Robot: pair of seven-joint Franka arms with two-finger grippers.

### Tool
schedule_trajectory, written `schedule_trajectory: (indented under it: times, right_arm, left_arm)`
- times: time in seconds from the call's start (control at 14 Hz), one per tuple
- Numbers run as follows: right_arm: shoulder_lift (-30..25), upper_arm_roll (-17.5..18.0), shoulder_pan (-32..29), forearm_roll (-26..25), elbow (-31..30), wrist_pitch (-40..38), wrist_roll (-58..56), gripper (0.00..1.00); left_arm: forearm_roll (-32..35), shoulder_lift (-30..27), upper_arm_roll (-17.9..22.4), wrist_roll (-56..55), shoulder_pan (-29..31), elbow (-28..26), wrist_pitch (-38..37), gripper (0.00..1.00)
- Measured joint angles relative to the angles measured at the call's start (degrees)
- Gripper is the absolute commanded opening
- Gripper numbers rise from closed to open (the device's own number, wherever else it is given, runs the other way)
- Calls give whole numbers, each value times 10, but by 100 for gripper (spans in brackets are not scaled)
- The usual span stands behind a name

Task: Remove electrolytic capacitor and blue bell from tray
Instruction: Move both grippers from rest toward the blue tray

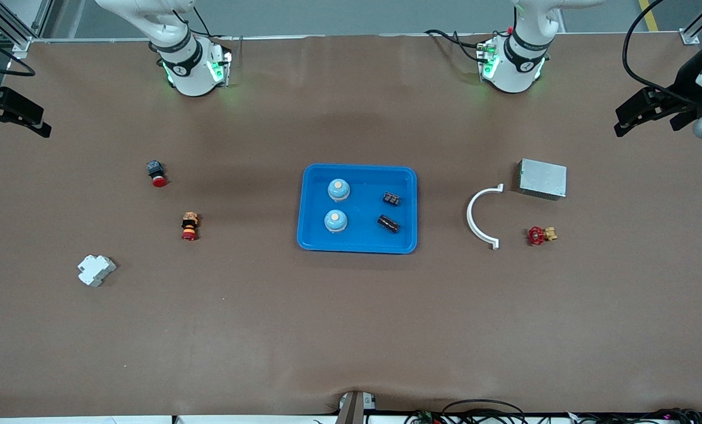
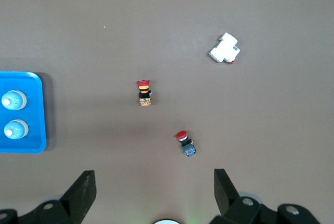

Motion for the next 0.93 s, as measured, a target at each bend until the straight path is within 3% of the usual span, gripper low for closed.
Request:
schedule_trajectory:
  times: [0.64, 0.93]
  right_arm:
    - [0, 1, 1, 0, -1, 1, 0, 100]
    - [-4, 8, 7, 31, -17, 0, 46, 100]
  left_arm:
    - [0, 0, 0, 1, 0, -1, -2, 100]
    - [0, 7, -4, 1, -3, -16, -19, 100]
